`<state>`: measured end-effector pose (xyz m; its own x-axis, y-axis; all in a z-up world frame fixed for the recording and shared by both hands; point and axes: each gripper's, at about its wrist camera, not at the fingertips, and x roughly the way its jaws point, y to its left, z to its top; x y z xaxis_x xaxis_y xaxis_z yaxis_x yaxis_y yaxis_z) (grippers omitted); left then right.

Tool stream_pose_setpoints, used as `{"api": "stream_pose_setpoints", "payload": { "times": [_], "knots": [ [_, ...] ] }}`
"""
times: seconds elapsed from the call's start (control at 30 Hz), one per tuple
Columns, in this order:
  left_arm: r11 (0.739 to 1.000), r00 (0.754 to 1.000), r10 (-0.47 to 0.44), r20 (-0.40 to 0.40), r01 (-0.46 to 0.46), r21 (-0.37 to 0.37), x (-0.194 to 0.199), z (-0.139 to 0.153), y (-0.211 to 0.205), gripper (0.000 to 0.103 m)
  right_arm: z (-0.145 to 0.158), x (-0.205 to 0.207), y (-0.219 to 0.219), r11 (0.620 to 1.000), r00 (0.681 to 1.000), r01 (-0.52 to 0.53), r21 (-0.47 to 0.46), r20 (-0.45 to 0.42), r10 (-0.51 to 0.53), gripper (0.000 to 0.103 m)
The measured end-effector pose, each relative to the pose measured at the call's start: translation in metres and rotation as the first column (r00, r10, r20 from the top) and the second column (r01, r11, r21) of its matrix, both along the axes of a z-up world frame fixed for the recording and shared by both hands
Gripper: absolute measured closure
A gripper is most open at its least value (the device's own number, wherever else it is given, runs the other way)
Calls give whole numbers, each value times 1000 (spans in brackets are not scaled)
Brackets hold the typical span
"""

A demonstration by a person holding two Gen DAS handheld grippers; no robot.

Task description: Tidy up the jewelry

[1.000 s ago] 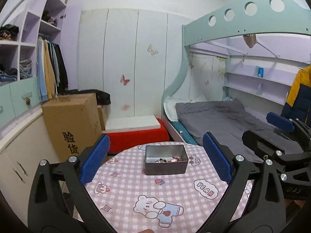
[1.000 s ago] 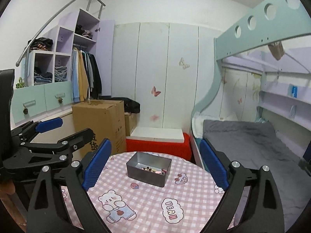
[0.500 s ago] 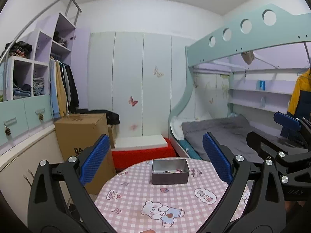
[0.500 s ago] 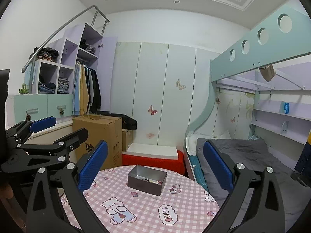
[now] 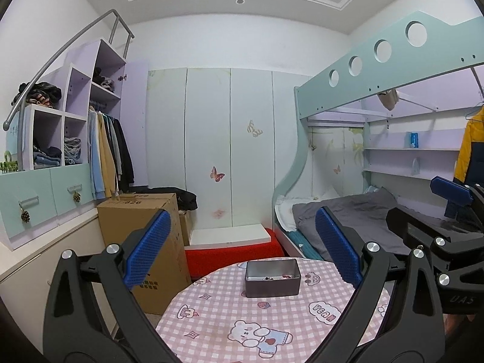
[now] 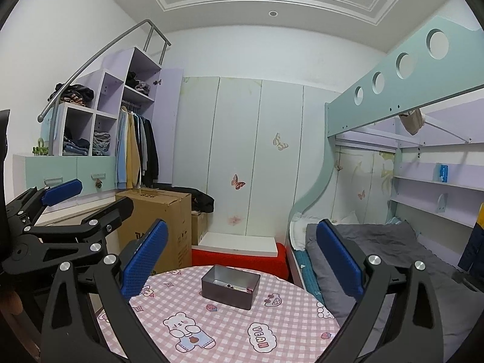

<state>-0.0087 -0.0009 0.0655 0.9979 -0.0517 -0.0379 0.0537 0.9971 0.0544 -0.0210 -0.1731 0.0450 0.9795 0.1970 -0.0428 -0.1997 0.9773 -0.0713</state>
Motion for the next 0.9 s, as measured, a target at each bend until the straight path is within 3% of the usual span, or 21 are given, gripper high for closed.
{"api": "stream_pose_setpoints", "payload": {
  "times": [0.9],
  "knots": [
    [1000, 1000, 6, -1, -6, 11, -2, -2, -3, 8, -1, 1, 0, 1000, 1000, 8, 3, -16, -8, 8]
  ]
}}
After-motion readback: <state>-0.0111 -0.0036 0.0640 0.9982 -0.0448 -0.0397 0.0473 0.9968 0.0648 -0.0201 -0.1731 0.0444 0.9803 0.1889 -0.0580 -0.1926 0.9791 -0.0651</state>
